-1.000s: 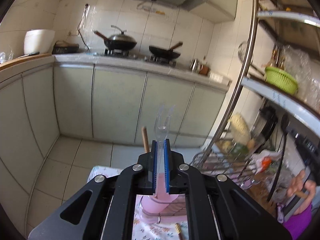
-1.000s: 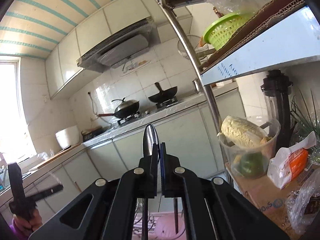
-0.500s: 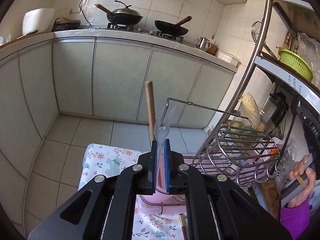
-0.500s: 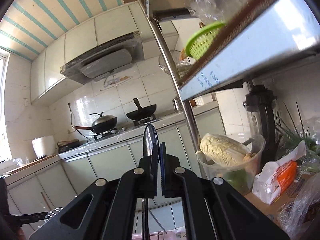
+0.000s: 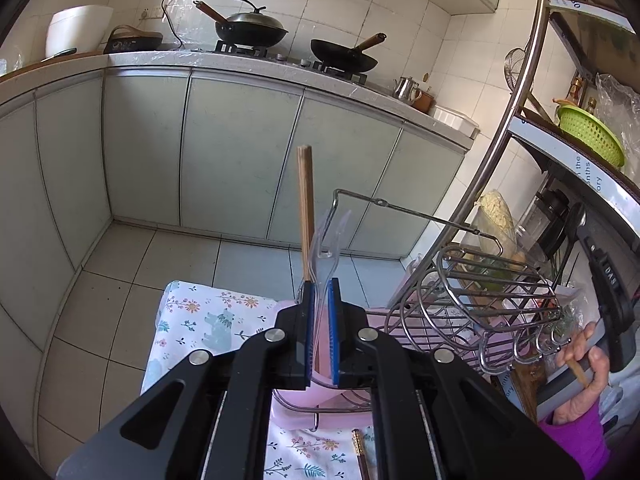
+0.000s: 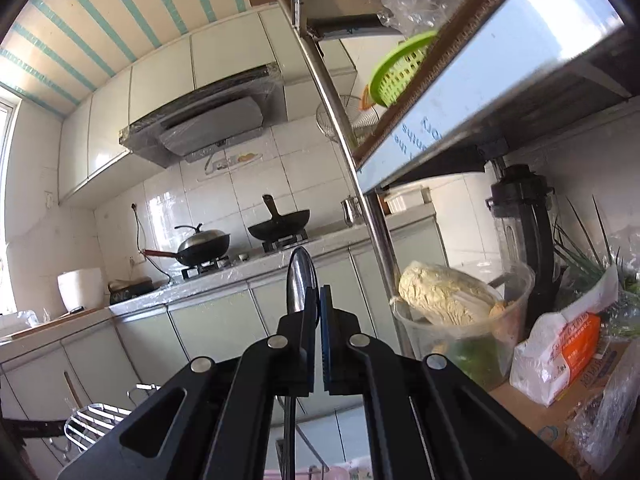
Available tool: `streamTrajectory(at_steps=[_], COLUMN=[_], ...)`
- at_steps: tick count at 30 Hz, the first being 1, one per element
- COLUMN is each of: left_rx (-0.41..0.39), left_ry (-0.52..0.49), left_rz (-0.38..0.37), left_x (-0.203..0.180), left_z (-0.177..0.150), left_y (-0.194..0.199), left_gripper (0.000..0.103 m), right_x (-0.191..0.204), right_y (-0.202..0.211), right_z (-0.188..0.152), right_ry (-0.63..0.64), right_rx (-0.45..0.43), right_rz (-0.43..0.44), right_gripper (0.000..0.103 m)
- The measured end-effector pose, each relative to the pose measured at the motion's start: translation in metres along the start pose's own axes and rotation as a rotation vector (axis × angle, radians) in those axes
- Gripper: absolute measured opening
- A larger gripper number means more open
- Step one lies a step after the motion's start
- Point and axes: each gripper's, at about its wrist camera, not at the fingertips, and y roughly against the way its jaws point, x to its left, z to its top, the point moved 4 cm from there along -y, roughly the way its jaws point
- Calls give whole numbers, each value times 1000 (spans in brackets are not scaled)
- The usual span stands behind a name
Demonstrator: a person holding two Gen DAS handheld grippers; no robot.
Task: Organize utensils
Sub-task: 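Lift the fork and spoon and carry them above the pink cup, then drop the fork into the pink cup with the left tool while the right tool drops the spoon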
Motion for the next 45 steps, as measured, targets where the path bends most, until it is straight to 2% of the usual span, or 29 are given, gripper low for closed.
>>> streamTrajectory(at_steps=[8,9,11,14,23,24,27,30,34,41,45], left_rx=[15,26,37,32,8,7,6,4,3,14,38], left_ry=[21,27,44,62,93,95,104,117,133,149,138], left_rz=[-3,1,5,-9,-30,-33,-41,-47,-44,-46,-42], left_x=[1,2,4,6,6,6,8,11,15,17,14], left_z=[-8,-10,-12,-13,-15,-16,-19,-22,-25,-38,-49], left_y=[-1,-2,-3,1,15,17,20,23,28,36,36], left_gripper=[8,10,26,35,36,36,36,36,36,36,36], right_x=[-7,-8,-8,-10,-4,-3,-2,-1,-2,-8,-7], right_y=[8,9,13,18,20,20,16,19,32,53,59], right_z=[-34,-39,-46,-56,-72,-75,-85,-90,-89,-88,-103], right_ry=[-34,-36,-35,-38,-42,-45,-70,-91,-91,-56,1], right_rx=[124,141,165,205,322,338,406,432,420,417,490], right_rz=[3,5,8,18,56,59,76,83,88,82,78], right_gripper=[2,2,2,2,7,10,36,36,44,47,47])
